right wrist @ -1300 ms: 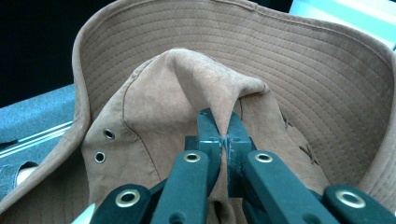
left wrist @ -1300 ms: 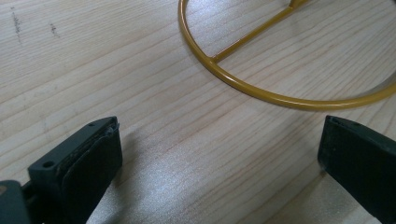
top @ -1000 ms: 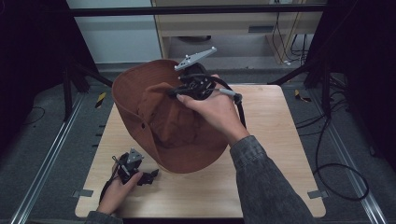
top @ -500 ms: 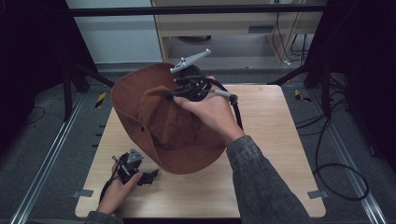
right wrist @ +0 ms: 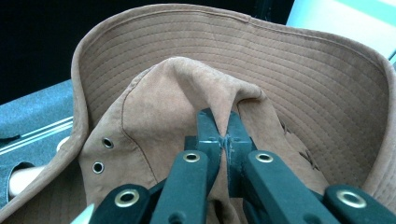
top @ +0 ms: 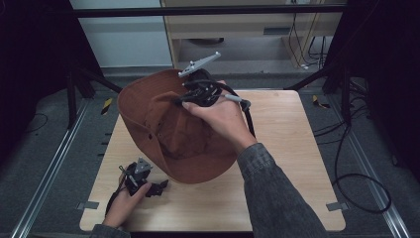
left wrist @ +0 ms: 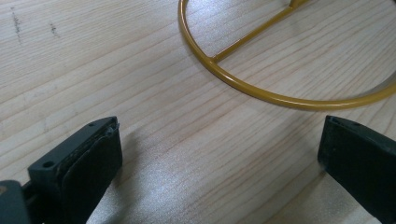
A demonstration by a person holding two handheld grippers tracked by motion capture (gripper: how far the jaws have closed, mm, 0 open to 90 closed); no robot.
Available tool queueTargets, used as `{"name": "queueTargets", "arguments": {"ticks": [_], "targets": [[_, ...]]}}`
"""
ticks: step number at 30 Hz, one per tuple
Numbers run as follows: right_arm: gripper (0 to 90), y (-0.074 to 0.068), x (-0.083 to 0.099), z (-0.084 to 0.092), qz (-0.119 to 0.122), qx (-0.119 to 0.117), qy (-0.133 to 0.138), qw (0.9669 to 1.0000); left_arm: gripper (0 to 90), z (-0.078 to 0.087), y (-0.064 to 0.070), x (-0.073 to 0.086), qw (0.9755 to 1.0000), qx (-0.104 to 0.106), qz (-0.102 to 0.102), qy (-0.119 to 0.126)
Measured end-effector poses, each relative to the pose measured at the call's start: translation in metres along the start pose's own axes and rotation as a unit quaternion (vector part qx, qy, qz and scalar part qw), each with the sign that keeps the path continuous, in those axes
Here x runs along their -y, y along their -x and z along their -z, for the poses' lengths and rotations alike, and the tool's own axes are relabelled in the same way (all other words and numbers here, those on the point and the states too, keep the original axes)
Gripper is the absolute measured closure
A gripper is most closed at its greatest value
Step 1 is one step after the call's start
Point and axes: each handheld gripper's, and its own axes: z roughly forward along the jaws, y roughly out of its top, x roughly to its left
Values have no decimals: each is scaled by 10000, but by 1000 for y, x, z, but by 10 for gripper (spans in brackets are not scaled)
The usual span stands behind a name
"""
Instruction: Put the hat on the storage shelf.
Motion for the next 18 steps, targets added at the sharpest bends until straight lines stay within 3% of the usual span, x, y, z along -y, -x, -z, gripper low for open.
{"name": "queueTargets", "arguments": {"ticks": [18], "targets": [[885, -2, -3, -7, 11, -23, -89, 10000, 0, 0, 0, 0, 10000, 3, -1, -3]]}}
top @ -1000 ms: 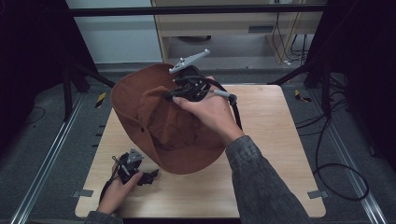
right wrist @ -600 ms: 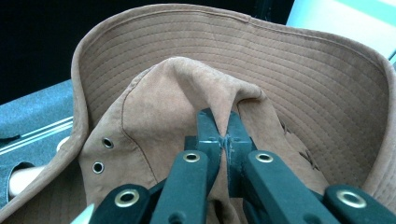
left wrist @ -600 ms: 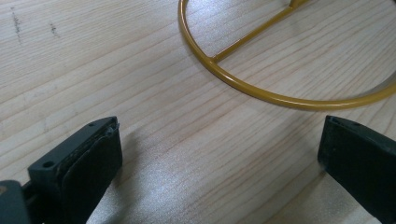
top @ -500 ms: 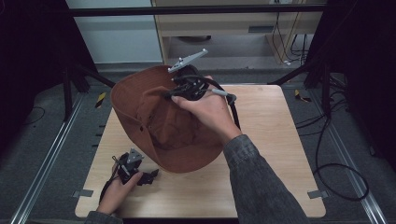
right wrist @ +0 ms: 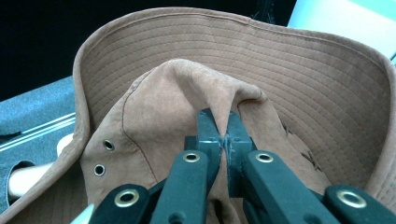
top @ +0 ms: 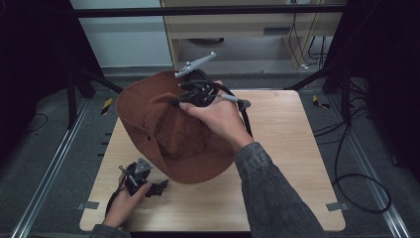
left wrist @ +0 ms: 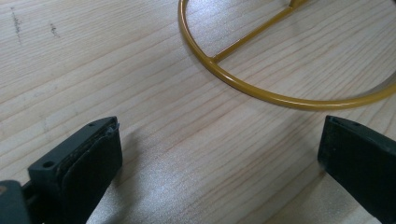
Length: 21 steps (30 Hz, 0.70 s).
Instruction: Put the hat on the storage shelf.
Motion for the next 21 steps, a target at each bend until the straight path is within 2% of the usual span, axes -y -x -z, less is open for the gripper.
{"name": "queueTargets", "arguments": {"ticks": [21], "targets": [[876, -5, 3, -13, 113, -27, -255, 9996, 0, 0, 0, 0, 10000, -3, 3, 6]]}}
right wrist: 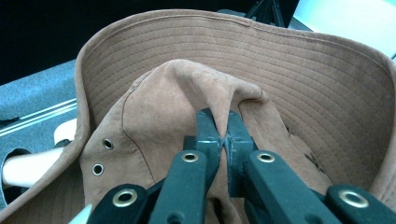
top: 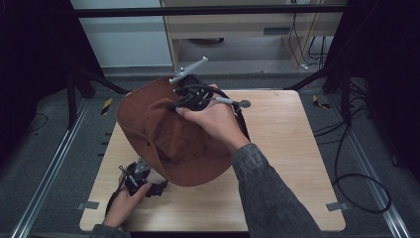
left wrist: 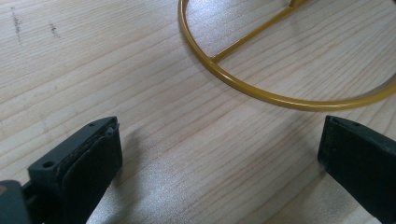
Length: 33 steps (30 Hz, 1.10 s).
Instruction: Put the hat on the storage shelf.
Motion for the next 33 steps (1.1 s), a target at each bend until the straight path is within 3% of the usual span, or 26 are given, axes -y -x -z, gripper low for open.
{"name": "queueTargets", "arguments": {"ticks": [18, 33], "targets": [[840, -4, 2, -2, 90, -35, -29, 9999, 0, 0, 0, 0, 10000, -12, 0, 2], [650, -4, 1, 1, 48, -59, 51, 10000, 0, 0, 0, 0, 10000, -10, 0, 1]]}}
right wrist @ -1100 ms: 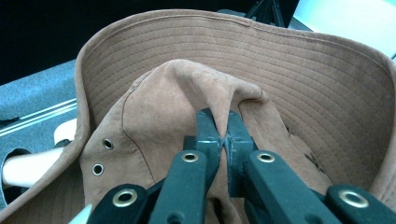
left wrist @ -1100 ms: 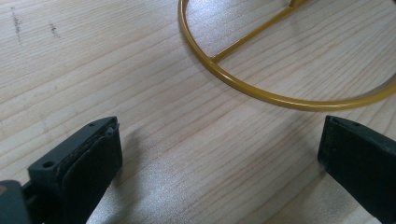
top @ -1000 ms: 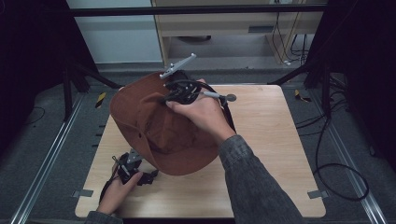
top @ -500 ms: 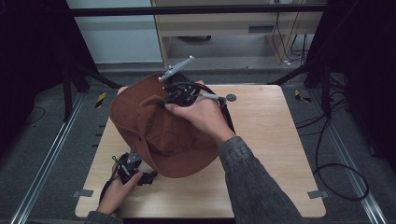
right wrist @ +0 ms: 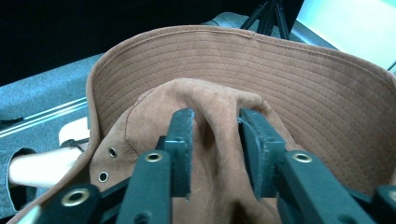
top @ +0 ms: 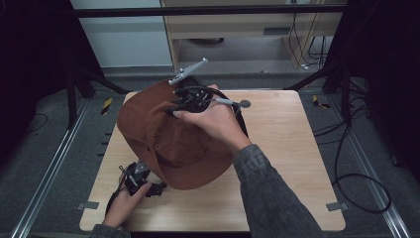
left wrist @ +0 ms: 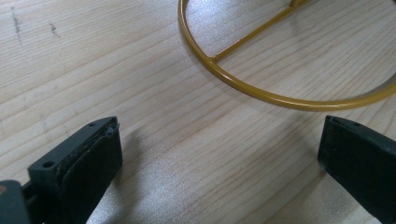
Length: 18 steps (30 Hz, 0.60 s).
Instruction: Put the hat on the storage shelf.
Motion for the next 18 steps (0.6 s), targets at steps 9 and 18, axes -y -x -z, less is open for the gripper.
{"name": "queueTargets", "arguments": {"ticks": [9, 18], "targets": [[388, -3, -2, 5, -70, 45, 78, 9999, 0, 0, 0, 0, 10000, 10, 1, 1], [213, -6, -3, 15, -99, 57, 207, 9997, 0, 0, 0, 0, 10000, 9, 0, 1]]}}
